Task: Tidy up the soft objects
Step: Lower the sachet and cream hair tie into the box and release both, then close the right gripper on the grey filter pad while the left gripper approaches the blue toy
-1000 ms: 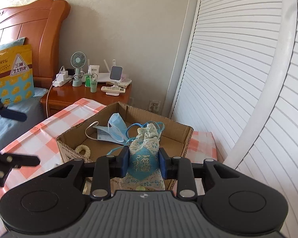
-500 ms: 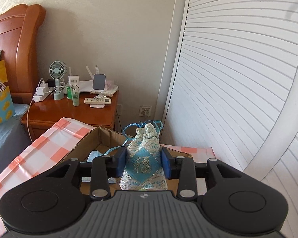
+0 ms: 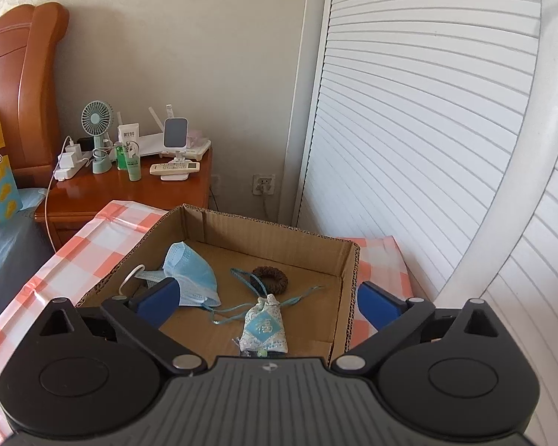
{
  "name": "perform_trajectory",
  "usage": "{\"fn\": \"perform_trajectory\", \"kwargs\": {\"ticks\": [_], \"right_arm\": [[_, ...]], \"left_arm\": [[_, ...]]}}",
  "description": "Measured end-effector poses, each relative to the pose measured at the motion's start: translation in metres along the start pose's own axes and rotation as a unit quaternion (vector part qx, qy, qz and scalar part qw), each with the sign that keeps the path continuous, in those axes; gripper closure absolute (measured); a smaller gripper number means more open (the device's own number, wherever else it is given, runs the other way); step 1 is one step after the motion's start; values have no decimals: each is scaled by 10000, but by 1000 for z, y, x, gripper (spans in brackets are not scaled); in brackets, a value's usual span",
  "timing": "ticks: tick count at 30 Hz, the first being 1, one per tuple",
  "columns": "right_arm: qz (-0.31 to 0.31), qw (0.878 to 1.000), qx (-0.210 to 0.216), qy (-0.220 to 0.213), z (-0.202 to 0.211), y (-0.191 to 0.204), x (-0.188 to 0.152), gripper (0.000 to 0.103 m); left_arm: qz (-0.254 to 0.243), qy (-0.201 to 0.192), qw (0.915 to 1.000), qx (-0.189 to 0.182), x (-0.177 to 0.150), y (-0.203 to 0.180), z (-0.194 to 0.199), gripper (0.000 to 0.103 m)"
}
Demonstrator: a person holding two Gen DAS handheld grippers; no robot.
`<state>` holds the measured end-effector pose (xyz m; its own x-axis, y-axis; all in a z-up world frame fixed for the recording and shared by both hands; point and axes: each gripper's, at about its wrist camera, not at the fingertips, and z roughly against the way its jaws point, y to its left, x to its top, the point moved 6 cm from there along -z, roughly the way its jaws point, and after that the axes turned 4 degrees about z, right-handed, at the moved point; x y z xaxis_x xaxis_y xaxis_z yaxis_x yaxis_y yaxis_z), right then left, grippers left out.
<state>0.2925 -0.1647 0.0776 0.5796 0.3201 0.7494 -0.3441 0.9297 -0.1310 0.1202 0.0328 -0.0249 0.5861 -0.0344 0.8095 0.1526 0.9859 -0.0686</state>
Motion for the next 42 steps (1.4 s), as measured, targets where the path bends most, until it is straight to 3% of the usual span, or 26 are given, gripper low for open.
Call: {"fn": "perform_trajectory", "kwargs": {"ticks": [9,13,21,33,42], "right_arm": [[-144,9999,52,62,33,12,-44,0],[-377,9985,-137,361,33,14,-77,0],[-691,9936,-126,887,16,30,-139,0],[-796,9892,-179,1216,-28,38,-142,0],[-738,9892,-185,1254,-9,26,-165,0]], "left_arm": [[76,-46,10000,40,-4,2,3,1],[103,-23,9999,116,-7,5,2,1],[98,95,9999,79,-14,7,-4,1],[261,244,9993,98,-21,12,-11,1],[188,387,9991,50,-23,5,-21,1]]}}
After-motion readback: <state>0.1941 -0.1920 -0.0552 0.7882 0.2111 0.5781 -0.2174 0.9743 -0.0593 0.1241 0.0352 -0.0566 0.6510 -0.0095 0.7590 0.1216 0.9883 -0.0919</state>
